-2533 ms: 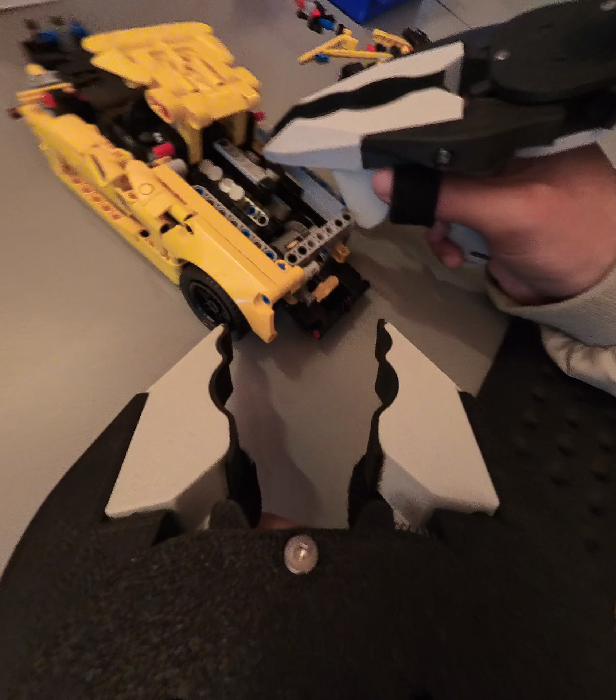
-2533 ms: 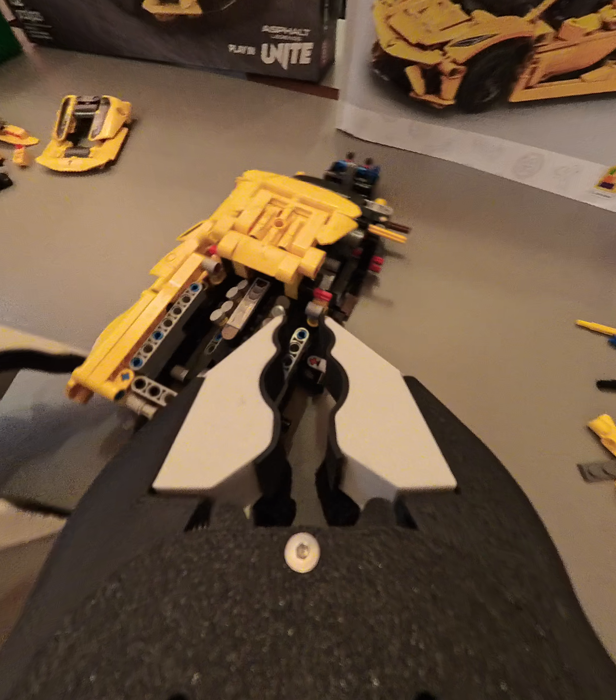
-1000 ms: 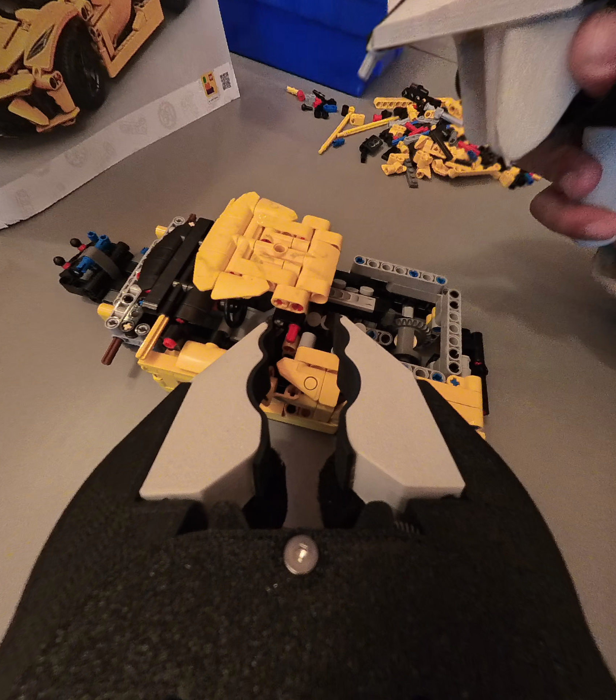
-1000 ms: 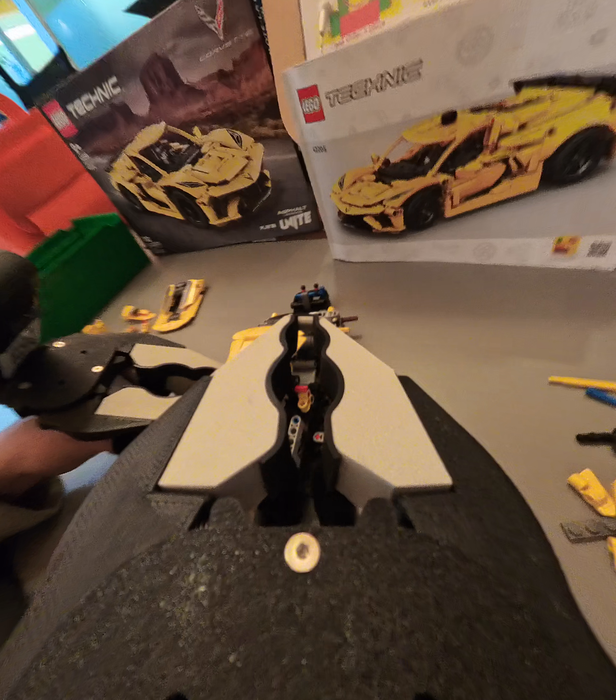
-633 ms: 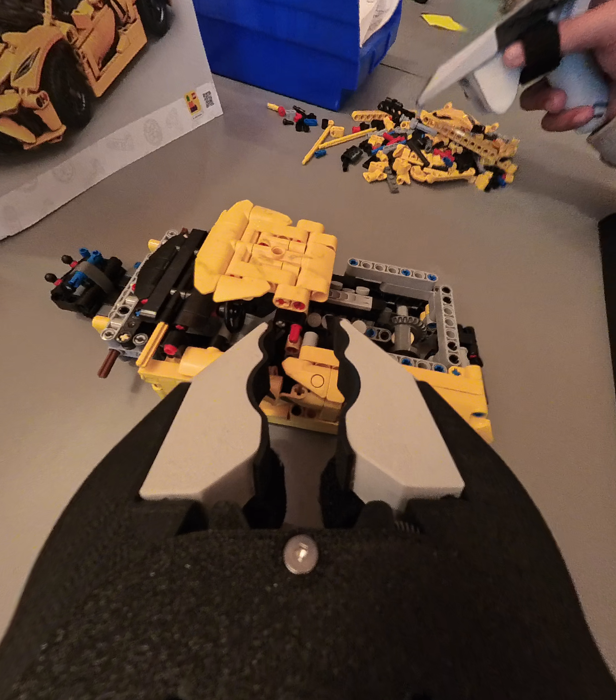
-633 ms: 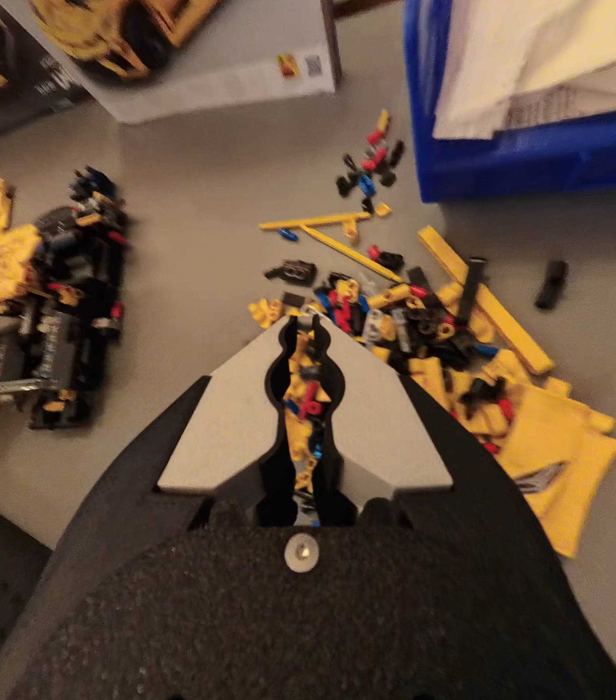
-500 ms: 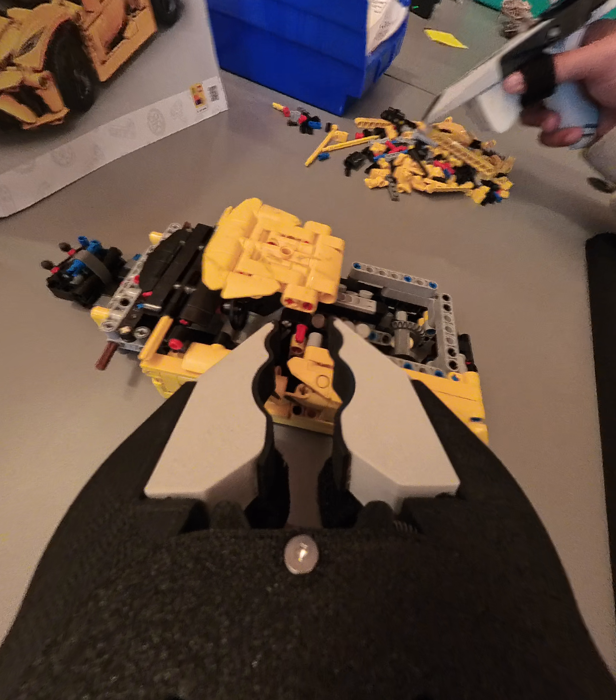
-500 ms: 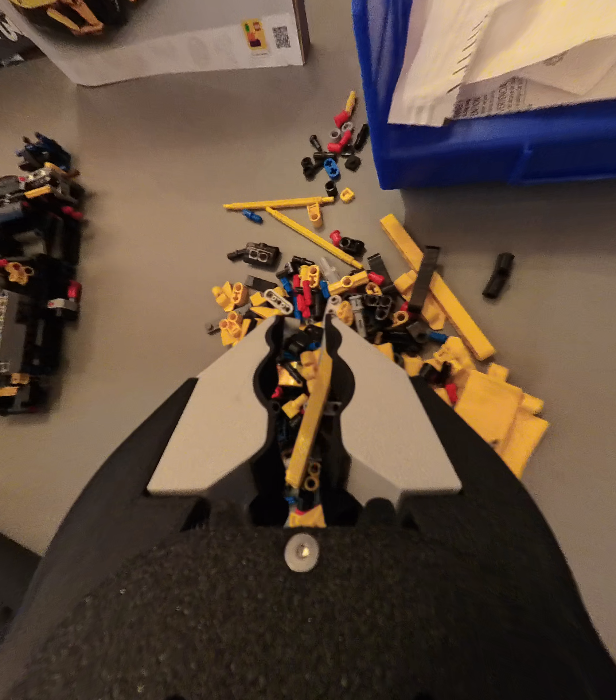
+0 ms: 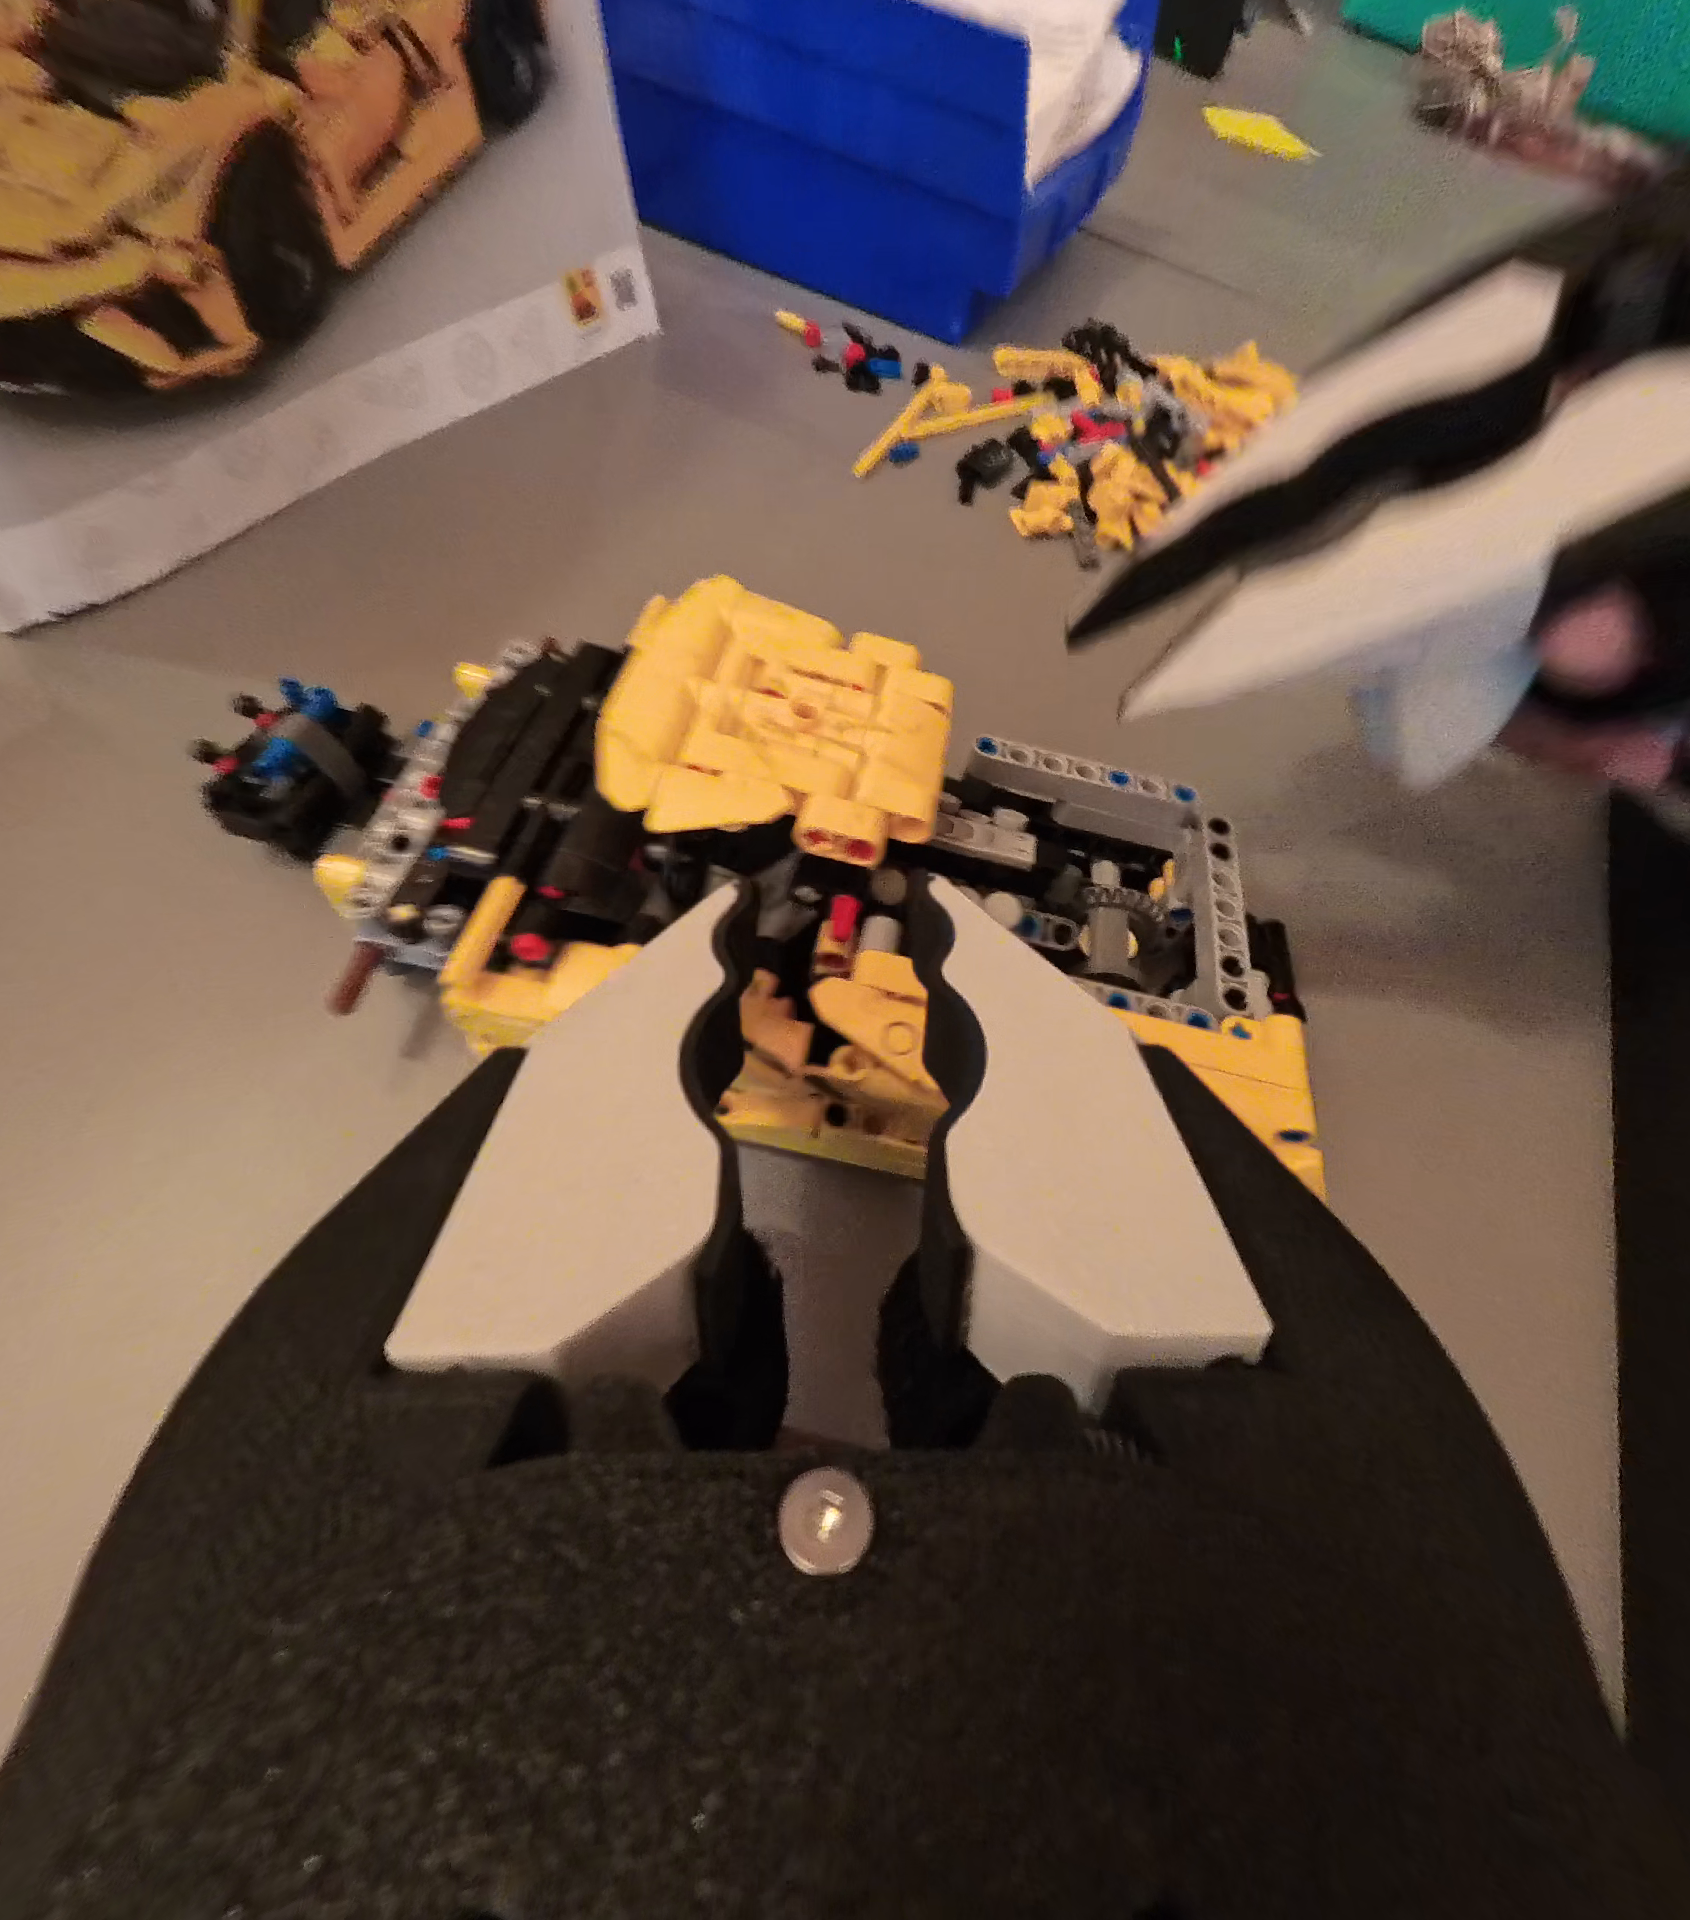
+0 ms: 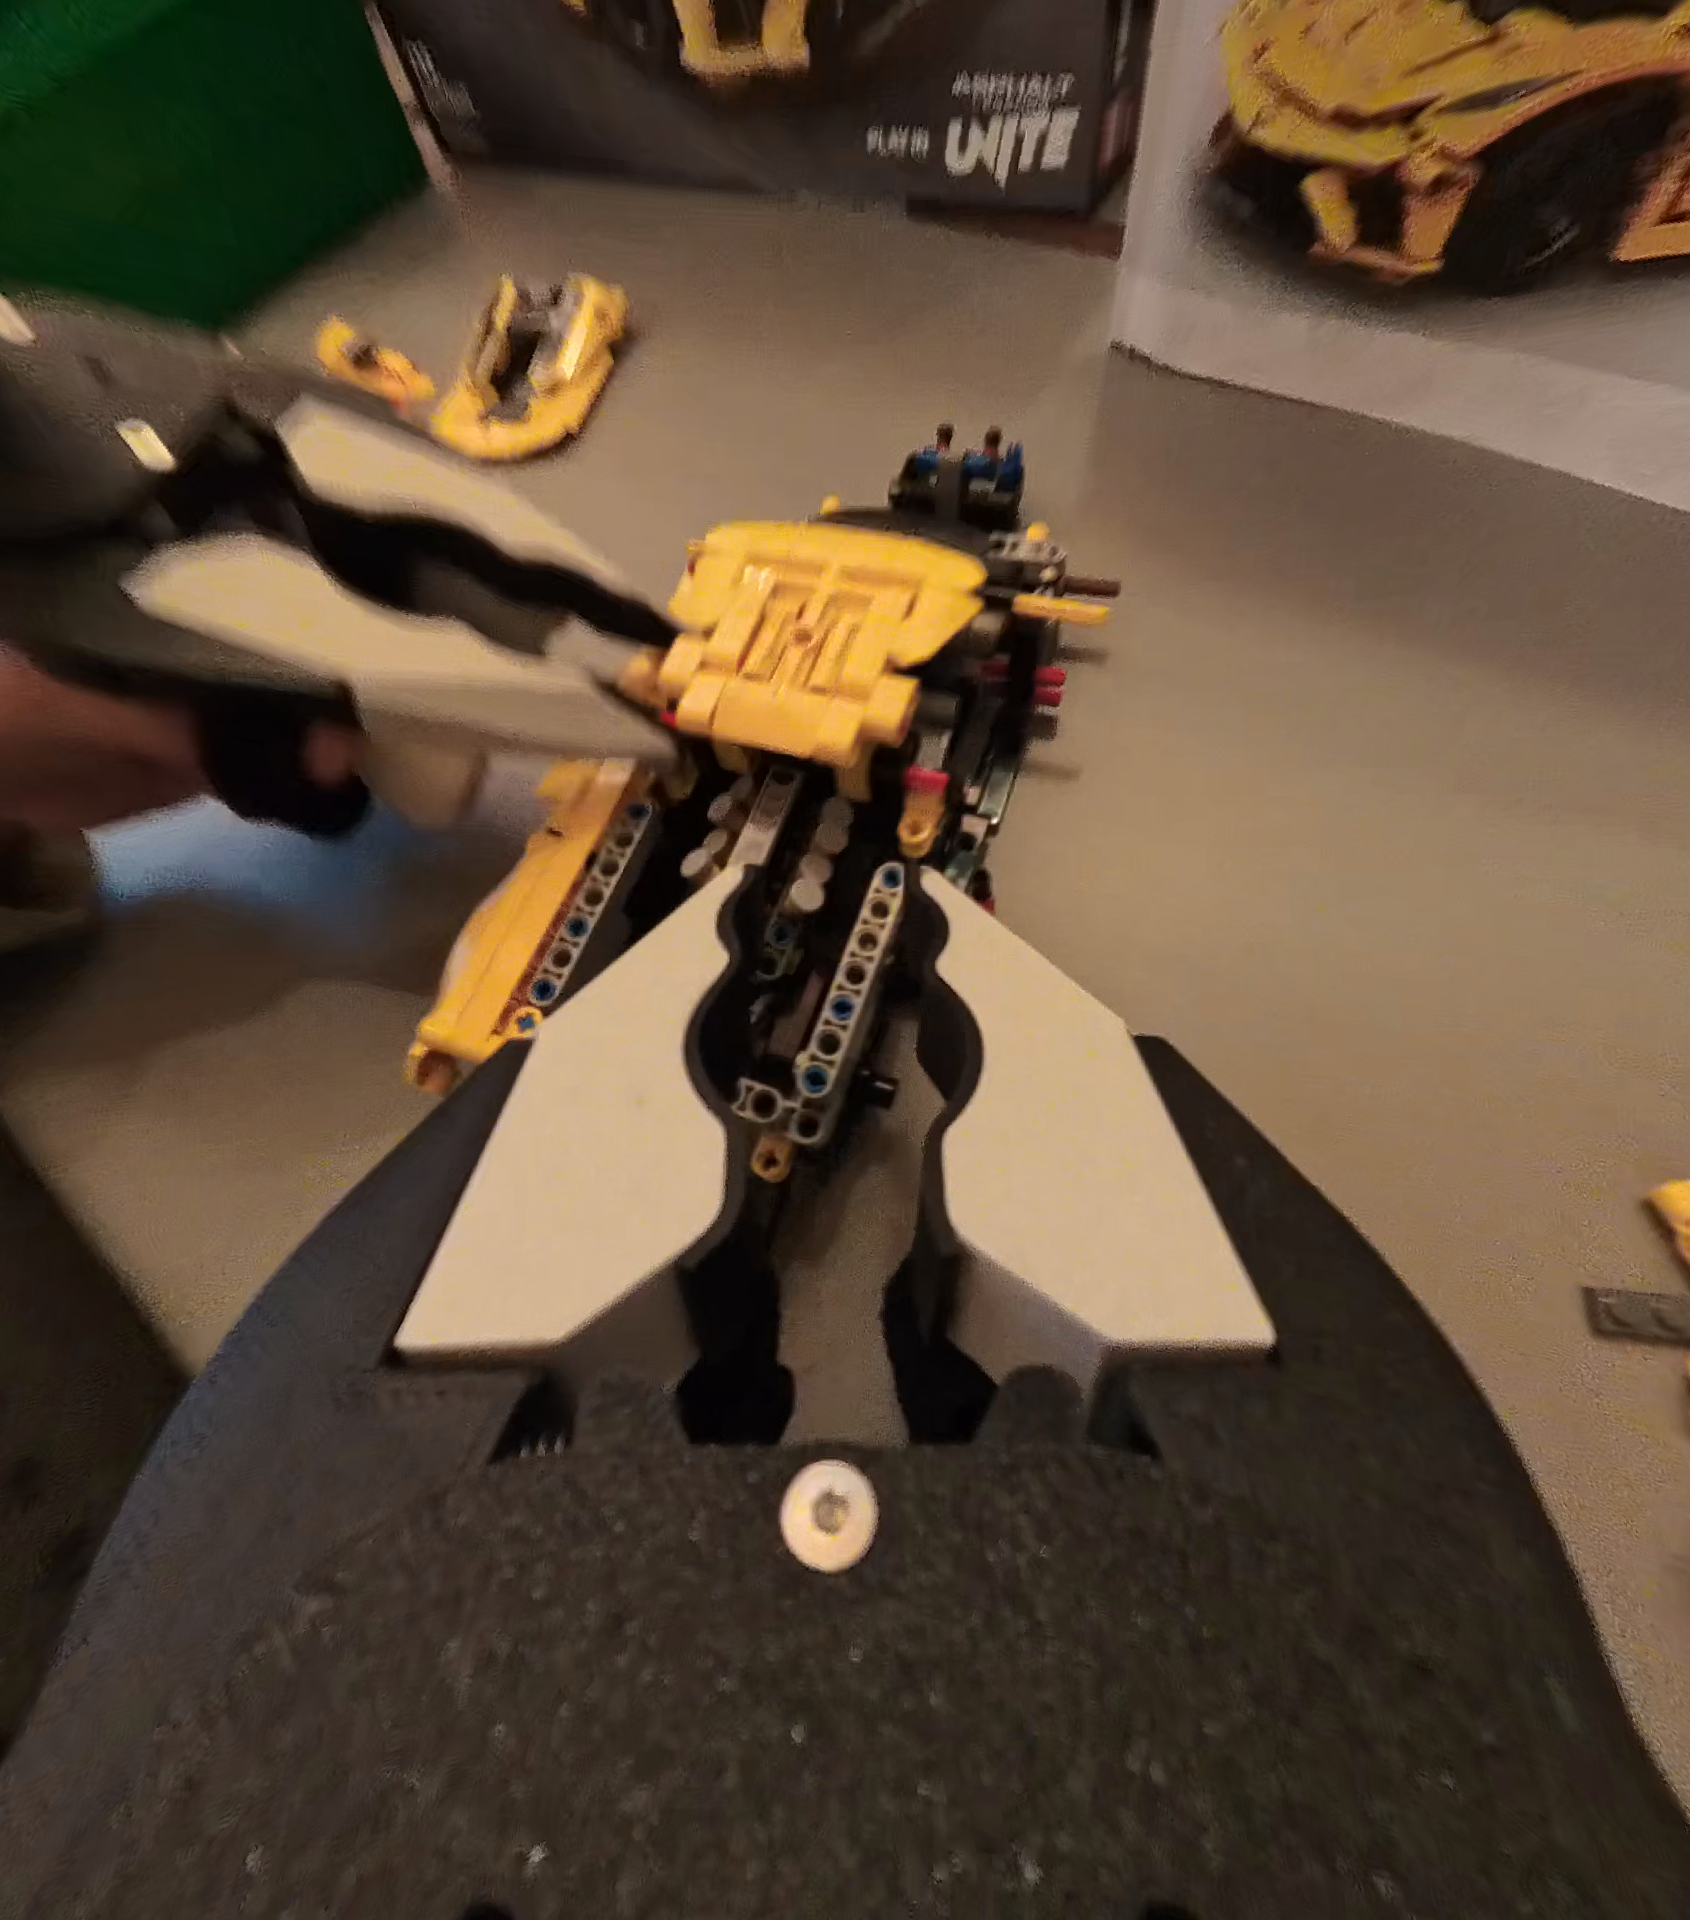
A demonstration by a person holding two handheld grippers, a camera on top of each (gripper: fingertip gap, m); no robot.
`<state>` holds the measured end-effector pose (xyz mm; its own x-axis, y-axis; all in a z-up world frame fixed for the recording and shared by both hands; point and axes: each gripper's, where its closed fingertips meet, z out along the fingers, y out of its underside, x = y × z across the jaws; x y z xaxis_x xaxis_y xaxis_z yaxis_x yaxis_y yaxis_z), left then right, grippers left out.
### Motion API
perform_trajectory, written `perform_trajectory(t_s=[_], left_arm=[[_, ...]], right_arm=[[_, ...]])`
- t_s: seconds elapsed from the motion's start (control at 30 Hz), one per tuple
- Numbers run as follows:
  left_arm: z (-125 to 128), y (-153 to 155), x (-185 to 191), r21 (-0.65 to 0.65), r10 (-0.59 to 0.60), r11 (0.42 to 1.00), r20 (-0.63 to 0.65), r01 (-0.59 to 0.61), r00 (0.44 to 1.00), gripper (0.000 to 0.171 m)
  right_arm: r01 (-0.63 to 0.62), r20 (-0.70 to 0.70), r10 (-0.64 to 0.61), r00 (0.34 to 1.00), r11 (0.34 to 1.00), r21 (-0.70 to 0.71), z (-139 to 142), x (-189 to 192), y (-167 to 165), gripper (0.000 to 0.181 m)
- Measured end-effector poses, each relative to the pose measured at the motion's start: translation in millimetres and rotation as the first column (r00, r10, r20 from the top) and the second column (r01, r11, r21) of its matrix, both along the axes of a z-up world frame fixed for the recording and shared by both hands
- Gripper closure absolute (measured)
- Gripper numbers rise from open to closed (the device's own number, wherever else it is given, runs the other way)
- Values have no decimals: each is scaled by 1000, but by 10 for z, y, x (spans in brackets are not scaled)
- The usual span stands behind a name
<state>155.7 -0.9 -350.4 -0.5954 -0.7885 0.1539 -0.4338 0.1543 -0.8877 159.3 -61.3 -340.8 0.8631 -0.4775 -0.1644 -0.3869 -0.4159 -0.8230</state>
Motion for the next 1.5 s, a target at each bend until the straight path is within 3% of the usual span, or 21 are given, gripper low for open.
perform_trajectory(t_s=[0.1,0.2,0.33,0.53,0.67,0.83,1.03,1.27,1.5], left_arm=[[104,196,-22,-85,5,996,7,-5,1000,142],[79,173,-70,-107,-35,994,5,35,999,142],[68,-9,-55,-50,-79,995,45,82,996,142],[-98,-106,33,56,-71,996,14,70,997,149],[-93,-92,34,53,-64,997,23,62,998,153],[-93,-76,45,38,-57,998,20,57,998,156],[-101,-77,37,25,-54,998,30,53,998,156],[-108,-89,34,49,-57,997,44,54,997,156],[-99,-110,25,7,-63,998,30,63,998,156]], right_arm=[[-3,72,10,997,996,-90,-194,-25,56,159],[-19,3,19,1000,999,-36,-140,5,36,161],[-7,-154,11,988,1000,26,-100,157,21,157],[-114,-148,105,983,992,-57,-273,246,168,159],[-141,-187,138,973,990,-1,-317,258,227,167],[-115,-136,107,985,992,-52,-350,266,222,172],[-31,-213,31,977,1000,5,-348,259,207,173],[-16,-203,15,979,1000,0,-347,263,185,174],[-135,-85,131,988,989,-52,-333,229,171,169]])
